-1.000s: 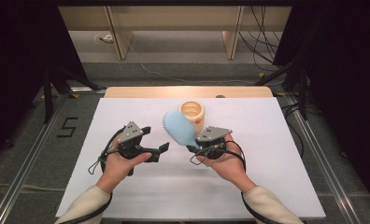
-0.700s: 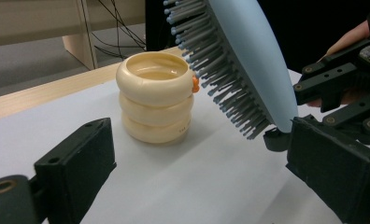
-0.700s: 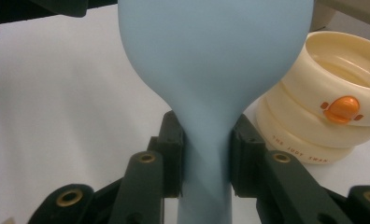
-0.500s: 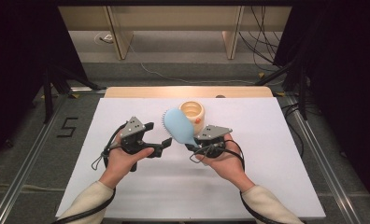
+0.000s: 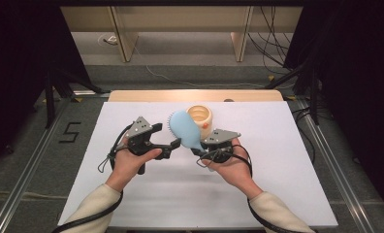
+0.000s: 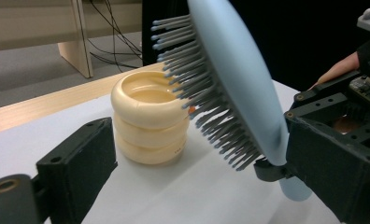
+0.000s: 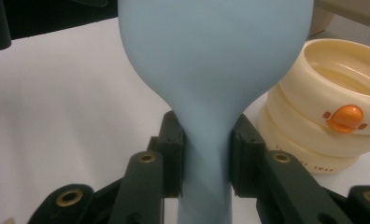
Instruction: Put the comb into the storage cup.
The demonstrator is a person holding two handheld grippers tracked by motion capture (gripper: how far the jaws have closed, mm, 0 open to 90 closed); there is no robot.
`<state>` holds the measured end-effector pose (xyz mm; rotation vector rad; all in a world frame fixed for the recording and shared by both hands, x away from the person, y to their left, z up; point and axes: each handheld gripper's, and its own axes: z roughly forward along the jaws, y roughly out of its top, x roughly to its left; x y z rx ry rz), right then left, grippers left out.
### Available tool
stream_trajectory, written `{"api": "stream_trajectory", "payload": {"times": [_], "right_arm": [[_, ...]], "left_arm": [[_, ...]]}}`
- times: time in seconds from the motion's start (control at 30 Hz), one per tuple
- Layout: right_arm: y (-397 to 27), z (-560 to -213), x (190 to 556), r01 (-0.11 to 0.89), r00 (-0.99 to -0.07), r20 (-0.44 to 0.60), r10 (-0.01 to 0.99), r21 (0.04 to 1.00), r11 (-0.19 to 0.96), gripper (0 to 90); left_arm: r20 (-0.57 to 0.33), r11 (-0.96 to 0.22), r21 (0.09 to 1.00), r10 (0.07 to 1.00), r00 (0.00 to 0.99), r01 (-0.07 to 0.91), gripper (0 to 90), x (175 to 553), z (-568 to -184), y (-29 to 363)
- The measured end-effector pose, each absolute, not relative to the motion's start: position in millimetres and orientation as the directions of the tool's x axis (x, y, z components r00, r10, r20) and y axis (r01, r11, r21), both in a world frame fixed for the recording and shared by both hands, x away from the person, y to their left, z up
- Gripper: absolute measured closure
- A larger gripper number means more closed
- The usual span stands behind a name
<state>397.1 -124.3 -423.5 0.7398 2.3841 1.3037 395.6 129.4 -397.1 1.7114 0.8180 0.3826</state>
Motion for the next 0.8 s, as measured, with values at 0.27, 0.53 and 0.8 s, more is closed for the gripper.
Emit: {"api": "stream_trajectory", "payload": {"times": [0.27, 0.53, 0.8], "right_arm": [[-122, -422, 398, 0.287, -0.809, -0.022, 0.587, 0.858, 0.427, 70.5], [-119, -422, 399, 0.288, -0.808, -0.009, 0.590, 0.866, 0.409, 70.4], [-115, -423, 399, 0.286, -0.812, -0.001, 0.583, 0.871, 0.400, 70.5]], "left_arm": [[-0.152, -0.111, 0.943, 0.692, 0.706, 0.312, 8.1, 397, -394, 124], [-0.156, -0.100, 0.946, 0.693, 0.704, 0.308, 8.5, 400, -392, 120], [-0.160, -0.083, 0.951, 0.694, 0.702, 0.299, 9.2, 403, -387, 117]]}}
